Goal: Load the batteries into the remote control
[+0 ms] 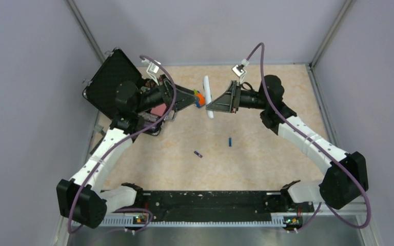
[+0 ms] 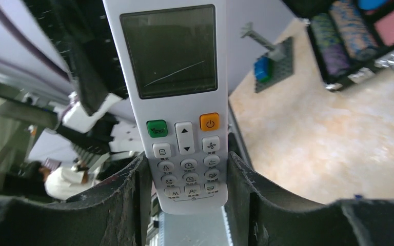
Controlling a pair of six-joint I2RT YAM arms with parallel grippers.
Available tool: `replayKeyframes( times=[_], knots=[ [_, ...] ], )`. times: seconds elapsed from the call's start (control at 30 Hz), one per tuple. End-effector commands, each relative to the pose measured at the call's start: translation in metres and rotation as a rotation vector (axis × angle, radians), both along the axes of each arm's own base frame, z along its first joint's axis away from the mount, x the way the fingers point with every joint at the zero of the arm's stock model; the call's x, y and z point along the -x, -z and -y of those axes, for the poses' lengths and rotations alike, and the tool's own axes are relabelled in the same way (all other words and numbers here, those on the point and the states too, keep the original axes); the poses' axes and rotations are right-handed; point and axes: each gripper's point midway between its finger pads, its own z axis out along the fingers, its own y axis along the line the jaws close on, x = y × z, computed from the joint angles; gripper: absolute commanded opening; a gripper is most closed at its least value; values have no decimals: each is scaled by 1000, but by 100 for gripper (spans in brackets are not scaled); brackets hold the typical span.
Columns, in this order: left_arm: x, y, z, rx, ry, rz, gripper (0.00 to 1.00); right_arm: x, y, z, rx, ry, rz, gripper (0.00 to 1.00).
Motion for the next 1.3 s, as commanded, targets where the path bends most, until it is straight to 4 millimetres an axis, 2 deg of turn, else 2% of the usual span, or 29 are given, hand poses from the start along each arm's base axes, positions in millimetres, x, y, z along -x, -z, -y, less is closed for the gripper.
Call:
replayKeyframes(
  times=[0.0, 0.13, 0.2, 0.33, 0.43, 0.53, 0.87, 0.97, 1.03, 1.07, 1.13, 1.2, 1.27],
  knots=[
    [17, -40, 3, 56, 64, 109, 97, 30, -68, -8, -161, -127, 123, 16],
    [42, -61, 9, 116, 167, 180, 97, 41, -80, -12, -194, -163, 126, 16],
    [43, -64, 12, 129, 172, 182, 97, 45, -81, -15, -200, -179, 125, 16],
    [38, -60, 21, 138, 180, 138, 97, 52, -81, -22, -206, -207, 119, 16],
    [22, -53, 26, 139, 138, 64, 90, 56, -78, -28, -202, -227, 116, 15],
    [11, -51, 27, 148, 95, 24, 81, 54, -72, -30, -189, -224, 105, 15],
    [-5, -41, 28, 126, 37, -29, 73, 44, -53, -36, -150, -203, 54, 16],
    [-9, -36, 27, 111, 19, -33, 67, 40, -47, -38, -134, -190, 44, 17],
    [-11, -33, 27, 98, 6, -37, 60, 38, -43, -38, -125, -183, 34, 17],
    [-12, -31, 27, 91, 1, -41, 54, 37, -42, -39, -120, -178, 29, 18],
    [-13, -27, 27, 80, 1, -45, 30, 34, -38, -40, -108, -163, 18, 18],
    [-14, -22, 29, 68, 9, -62, 13, 29, -33, -41, -95, -147, 11, 19],
    [-17, -18, 30, 56, 13, -81, 1, 25, -29, -42, -79, -128, 3, 21]
  ],
)
